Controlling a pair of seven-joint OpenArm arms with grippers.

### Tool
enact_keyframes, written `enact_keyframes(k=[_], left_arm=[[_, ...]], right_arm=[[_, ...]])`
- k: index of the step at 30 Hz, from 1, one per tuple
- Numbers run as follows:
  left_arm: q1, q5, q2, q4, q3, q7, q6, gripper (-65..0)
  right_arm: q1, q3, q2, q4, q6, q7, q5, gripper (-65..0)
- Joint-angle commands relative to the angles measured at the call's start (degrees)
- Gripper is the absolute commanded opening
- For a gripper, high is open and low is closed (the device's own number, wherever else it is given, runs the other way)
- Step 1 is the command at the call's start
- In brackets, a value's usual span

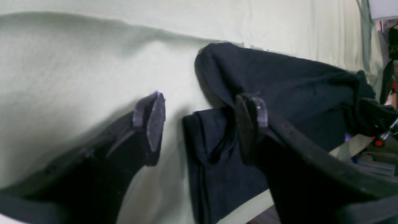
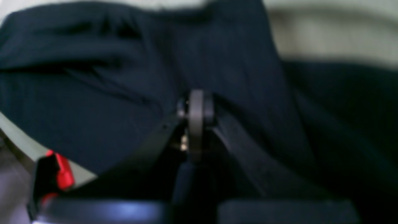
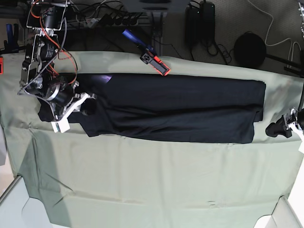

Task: Fold the T-shirt properly
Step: 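Release the shirt with the left gripper and reposition the right gripper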

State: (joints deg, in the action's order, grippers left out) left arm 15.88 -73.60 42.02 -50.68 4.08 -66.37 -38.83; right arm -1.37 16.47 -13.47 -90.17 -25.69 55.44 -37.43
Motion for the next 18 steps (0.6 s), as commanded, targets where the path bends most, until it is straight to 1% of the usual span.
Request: enact_keyframes(k=[1,5,11,14,18], left_arm=[[0.9,-1.2,1.1,-0.8,0.4,0.8,-1.2,-25.9],[0.2,-0.9,0.5,-0.8,0.4,0.8,-1.2,-25.9],[-0.2,1.9,0.4,-0.8,0.4,0.4,-1.2,-25.9],[-0.4,1.4,0.4,-0.8,0.4,-1.2,-1.2,-25.9],[-2.0,-2.3,0.3,-0.8,0.4,-3.9,-1.2,-25.9]], right_arm=[[-0.2,1.0,-0.7,-1.0,-2.8,-1.0,-0.7,-65.0],[-2.3,2.2,-0.8,-1.0,-2.8,-1.0,-0.9,-65.0],[-2.4,2.2,-0.8,-1.0,-2.8,-1.3,-1.2,-65.0],[-2.4,2.2,-0.8,-1.0,-2.8,-1.5,-1.4,-65.0],[-2.3,2.2,-0.8,-1.0,-2.8,-1.5,-1.6,-65.0]])
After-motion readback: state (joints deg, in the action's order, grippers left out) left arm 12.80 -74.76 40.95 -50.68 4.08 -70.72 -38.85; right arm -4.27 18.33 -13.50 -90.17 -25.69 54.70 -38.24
